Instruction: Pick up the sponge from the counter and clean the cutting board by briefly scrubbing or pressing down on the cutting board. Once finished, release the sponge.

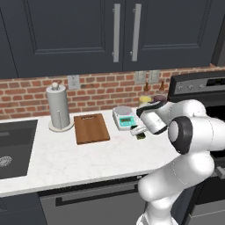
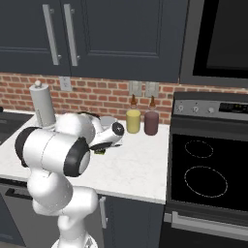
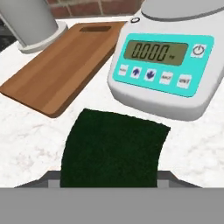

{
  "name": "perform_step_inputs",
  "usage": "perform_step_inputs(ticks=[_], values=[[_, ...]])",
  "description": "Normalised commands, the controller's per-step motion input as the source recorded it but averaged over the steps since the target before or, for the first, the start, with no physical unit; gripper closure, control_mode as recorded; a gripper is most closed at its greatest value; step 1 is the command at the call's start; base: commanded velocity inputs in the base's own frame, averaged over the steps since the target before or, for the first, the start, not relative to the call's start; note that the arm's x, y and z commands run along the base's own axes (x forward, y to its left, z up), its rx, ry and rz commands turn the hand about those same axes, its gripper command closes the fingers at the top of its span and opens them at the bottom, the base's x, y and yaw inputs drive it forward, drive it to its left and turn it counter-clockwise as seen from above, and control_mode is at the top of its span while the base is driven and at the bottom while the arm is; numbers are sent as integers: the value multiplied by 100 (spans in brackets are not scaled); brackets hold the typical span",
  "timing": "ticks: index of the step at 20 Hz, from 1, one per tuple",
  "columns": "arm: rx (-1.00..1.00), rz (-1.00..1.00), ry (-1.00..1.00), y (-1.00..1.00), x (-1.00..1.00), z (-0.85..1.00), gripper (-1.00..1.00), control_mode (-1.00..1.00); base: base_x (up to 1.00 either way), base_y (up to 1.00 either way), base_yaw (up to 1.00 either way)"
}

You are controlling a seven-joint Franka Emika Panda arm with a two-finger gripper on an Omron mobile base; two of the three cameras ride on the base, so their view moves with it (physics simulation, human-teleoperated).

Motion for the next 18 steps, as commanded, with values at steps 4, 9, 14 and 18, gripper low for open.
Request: perform_step_inputs(ticks=[4, 9, 14, 18], values=[[17, 17, 24, -19, 18, -35, -100, -100, 0, 0, 0], [-3, 16, 10, -6, 3, -34, -100, -100, 0, 0, 0], [-13, 14, -4, 0, -18, 43, -100, -100, 0, 0, 0], [-4, 12, 0, 0, -26, 98, -100, -100, 0, 0, 0]])
